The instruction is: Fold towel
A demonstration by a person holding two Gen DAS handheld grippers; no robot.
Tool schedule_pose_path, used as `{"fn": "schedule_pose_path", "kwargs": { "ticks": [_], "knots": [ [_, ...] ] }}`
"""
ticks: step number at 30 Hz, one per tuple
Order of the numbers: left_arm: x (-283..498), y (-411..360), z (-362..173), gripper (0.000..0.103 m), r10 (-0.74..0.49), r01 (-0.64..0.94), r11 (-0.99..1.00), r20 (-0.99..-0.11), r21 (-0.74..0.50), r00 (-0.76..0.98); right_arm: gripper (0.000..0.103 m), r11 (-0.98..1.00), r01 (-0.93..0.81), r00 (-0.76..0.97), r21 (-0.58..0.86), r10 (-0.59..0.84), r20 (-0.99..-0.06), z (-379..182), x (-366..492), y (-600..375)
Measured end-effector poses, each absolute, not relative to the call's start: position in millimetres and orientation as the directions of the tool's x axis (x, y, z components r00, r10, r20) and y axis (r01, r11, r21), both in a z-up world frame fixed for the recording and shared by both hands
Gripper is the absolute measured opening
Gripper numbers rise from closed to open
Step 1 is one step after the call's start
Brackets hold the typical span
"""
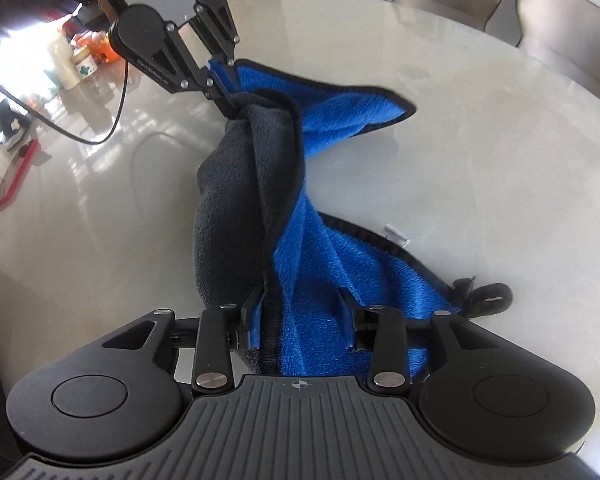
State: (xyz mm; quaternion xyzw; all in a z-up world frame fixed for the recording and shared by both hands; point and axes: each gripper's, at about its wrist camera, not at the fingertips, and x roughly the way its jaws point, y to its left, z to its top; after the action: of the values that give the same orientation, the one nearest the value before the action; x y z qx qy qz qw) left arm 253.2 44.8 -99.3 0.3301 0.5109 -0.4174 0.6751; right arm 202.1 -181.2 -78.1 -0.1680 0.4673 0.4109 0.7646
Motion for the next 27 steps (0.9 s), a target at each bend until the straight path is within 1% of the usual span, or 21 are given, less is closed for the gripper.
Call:
{"fn": "schedule_pose_path", "kwargs": {
  "ticks": [2,4,5,6,7,8,9,10,11,13,14,15,16,17,18,20,23,24,25,26,27],
  "knots": [
    [251.1,42.7,-100.4,0.009,-0.225,0.901,0.433,-0.965,0.026,0.136,0.042,0.607,-0.785,0.233,0.120,0.470,-0.851,-79.0,201.3,-176.0],
    [249.9,40.4,-102.1,0.011,-0.227,0.900,0.435,-0.964,0.028,0.140,0.054,0.605,-0.788,0.233,0.119,0.470,-0.851,-79.5,199.7,-172.1],
    [249.4,39.1,-103.7,0.013,-0.228,0.899,0.436,-0.964,0.027,0.139,0.057,0.600,-0.793,0.237,0.107,0.467,-0.852,-80.8,197.4,-169.8],
    [248.9,38.1,-104.6,0.014,-0.229,0.900,0.436,-0.963,0.030,0.142,0.063,0.594,-0.798,0.242,0.096,0.463,-0.853,-82.1,195.2,-167.5],
    [248.4,37.2,-105.4,0.014,-0.229,0.900,0.435,-0.962,0.032,0.145,0.075,0.582,-0.809,0.244,0.081,0.457,-0.855,-84.3,191.6,-164.3],
    [248.1,36.4,-106.0,0.014,-0.230,0.899,0.436,-0.962,0.034,0.148,0.083,0.562,-0.825,0.243,0.060,0.448,-0.860,-87.4,186.6,-160.3],
    [247.8,35.6,-106.6,0.014,-0.231,0.899,0.437,-0.961,0.036,0.151,0.100,0.544,-0.838,0.236,0.045,0.434,-0.869,-90.4,182.2,-155.2],
    [247.6,35.3,-107.0,0.014,-0.233,0.897,0.440,-0.960,0.036,0.153,0.103,0.533,-0.846,0.234,0.024,0.411,-0.881,-93.0,178.4,-149.5],
    [247.4,34.9,-107.4,0.014,-0.235,0.895,0.444,-0.960,0.036,0.155,0.102,0.534,-0.845,0.244,0.007,0.398,-0.884,-93.1,175.7,-146.4],
    [246.6,36.3,-107.3,0.015,-0.242,0.891,0.452,-0.957,0.034,0.159,0.093,0.552,-0.834,0.262,0.000,0.396,-0.880,-89.1,172.6,-144.3],
    [246.6,39.9,-105.3,0.015,-0.245,0.890,0.454,-0.956,0.032,0.160,0.091,0.561,-0.828,0.272,-0.003,0.395,-0.878,-87.1,171.1,-143.3],
    [246.7,43.0,-103.7,0.015,-0.248,0.889,0.456,-0.955,0.031,0.160,0.084,0.573,-0.819,0.274,0.010,0.408,-0.871,-83.9,171.2,-144.9],
    [246.9,42.9,-104.1,0.016,-0.251,0.888,0.460,-0.955,0.028,0.160,0.073,0.586,-0.809,0.271,0.038,0.429,-0.862,-80.4,173.0,-148.8],
    [248.0,44.7,-103.5,0.016,-0.253,0.886,0.463,-0.954,0.027,0.161,0.066,0.600,-0.797,0.268,0.063,0.446,-0.854,-77.9,175.5,-153.2],
    [249.0,46.6,-102.8,0.017,-0.255,0.885,0.466,-0.953,0.026,0.162,0.055,0.613,-0.786,0.266,0.083,0.456,-0.849,-76.4,177.8,-156.4],
    [250.3,51.9,-98.8,0.021,-0.258,0.883,0.469,-0.953,0.022,0.161,0.043,0.645,-0.753,0.254,0.134,0.472,-0.844,-75.0,184.1,-164.3],
    [250.9,60.6,-91.8,0.030,-0.248,0.879,0.475,-0.953,0.038,0.175,0.017,0.684,-0.706,0.251,0.187,0.488,-0.836,-75.5,191.1,-174.9],
    [250.8,61.1,-91.9,0.037,-0.241,0.877,0.478,-0.953,0.045,0.181,0.009,0.688,-0.697,0.250,0.199,0.495,-0.832,-75.0,192.2,-176.8],
    [250.8,61.5,-92.0,0.046,-0.235,0.875,0.481,-0.954,0.052,0.186,0.009,0.694,-0.690,0.255,0.207,0.500,-0.828,-73.6,192.7,-178.7],
    [250.7,62.0,-92.2,0.049,-0.229,0.873,0.484,-0.954,0.060,0.192,0.009,0.700,-0.685,0.267,0.204,0.501,-0.823,-71.9,192.6,-180.8],
    [250.7,62.4,-92.4,0.054,-0.223,0.871,0.487,-0.955,0.066,0.198,0.009,0.703,-0.685,0.279,0.193,0.498,-0.821,-70.5,192.0,-181.8]
  ]
}}
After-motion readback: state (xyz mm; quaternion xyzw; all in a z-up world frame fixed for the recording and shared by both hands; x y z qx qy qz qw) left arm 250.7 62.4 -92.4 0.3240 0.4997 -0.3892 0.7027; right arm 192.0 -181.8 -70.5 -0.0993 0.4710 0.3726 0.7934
